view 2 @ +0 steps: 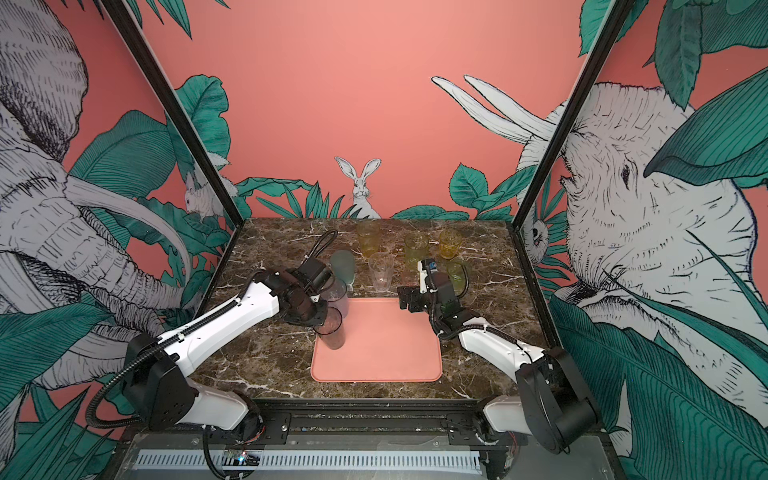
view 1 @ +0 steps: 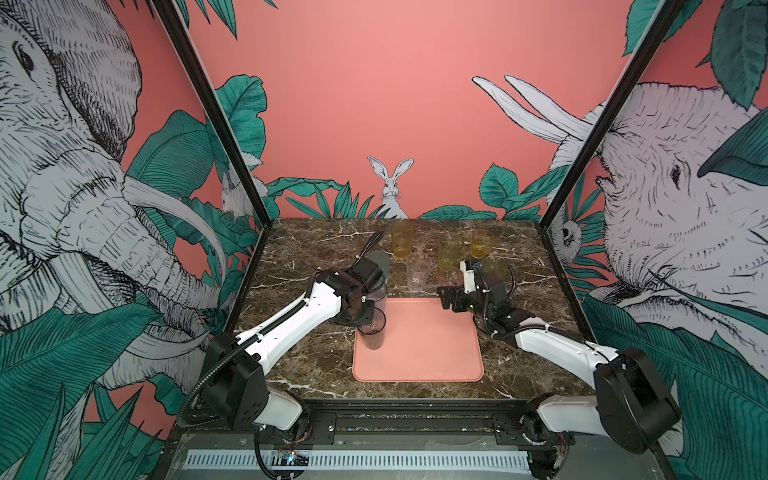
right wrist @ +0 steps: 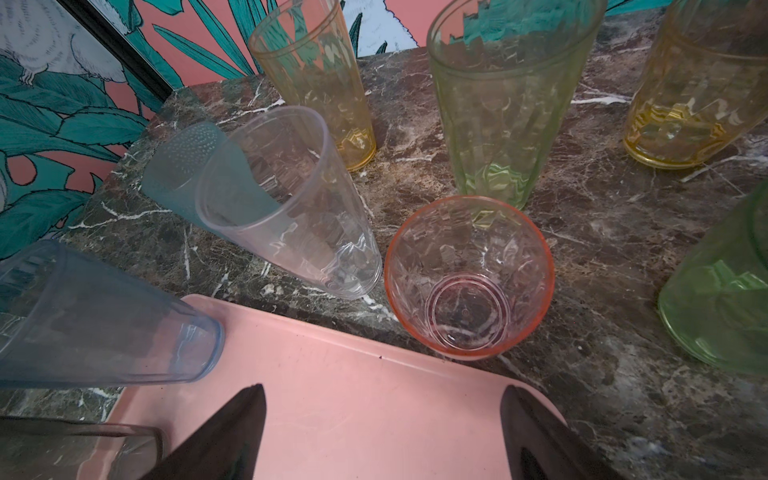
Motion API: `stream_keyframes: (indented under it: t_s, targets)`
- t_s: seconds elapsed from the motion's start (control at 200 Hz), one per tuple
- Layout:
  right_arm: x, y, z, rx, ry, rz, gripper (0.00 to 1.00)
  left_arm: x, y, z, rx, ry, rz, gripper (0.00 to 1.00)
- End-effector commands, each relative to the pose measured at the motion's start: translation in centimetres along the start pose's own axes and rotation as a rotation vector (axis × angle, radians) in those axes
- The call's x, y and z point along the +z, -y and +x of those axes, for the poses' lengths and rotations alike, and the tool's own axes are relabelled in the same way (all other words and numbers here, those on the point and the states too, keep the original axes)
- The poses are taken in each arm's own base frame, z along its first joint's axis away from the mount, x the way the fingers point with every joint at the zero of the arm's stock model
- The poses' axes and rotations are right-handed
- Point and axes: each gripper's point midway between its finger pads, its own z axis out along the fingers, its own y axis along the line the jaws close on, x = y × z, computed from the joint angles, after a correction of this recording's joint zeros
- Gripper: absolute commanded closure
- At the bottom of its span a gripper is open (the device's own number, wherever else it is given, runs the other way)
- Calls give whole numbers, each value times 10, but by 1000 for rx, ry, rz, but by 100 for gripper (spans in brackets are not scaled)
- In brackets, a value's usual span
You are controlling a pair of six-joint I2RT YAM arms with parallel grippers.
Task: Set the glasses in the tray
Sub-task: 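Lower the grey cup onto the pink tray and open the left gripper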
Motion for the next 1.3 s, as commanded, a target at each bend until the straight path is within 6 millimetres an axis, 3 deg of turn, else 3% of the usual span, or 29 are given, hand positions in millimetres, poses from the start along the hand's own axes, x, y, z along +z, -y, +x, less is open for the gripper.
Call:
stream_keyframes:
  t_s: [0.0,0.86,0.985,1.295]
  targets:
    - [1,-5,-16,5,36,-10,10,-5,2,-4,-10,14,1,100]
    - [4,-6,-14,9,18,-13,9,-2,2,-11,-8,5,-31,100]
    - [4,-6,-13,8,14,-13,9,-3,2,-12,-15,13,-29,88]
    - [5,-6,-13,9,11,-14,9,-10,4,-15,-18,19,-16,77]
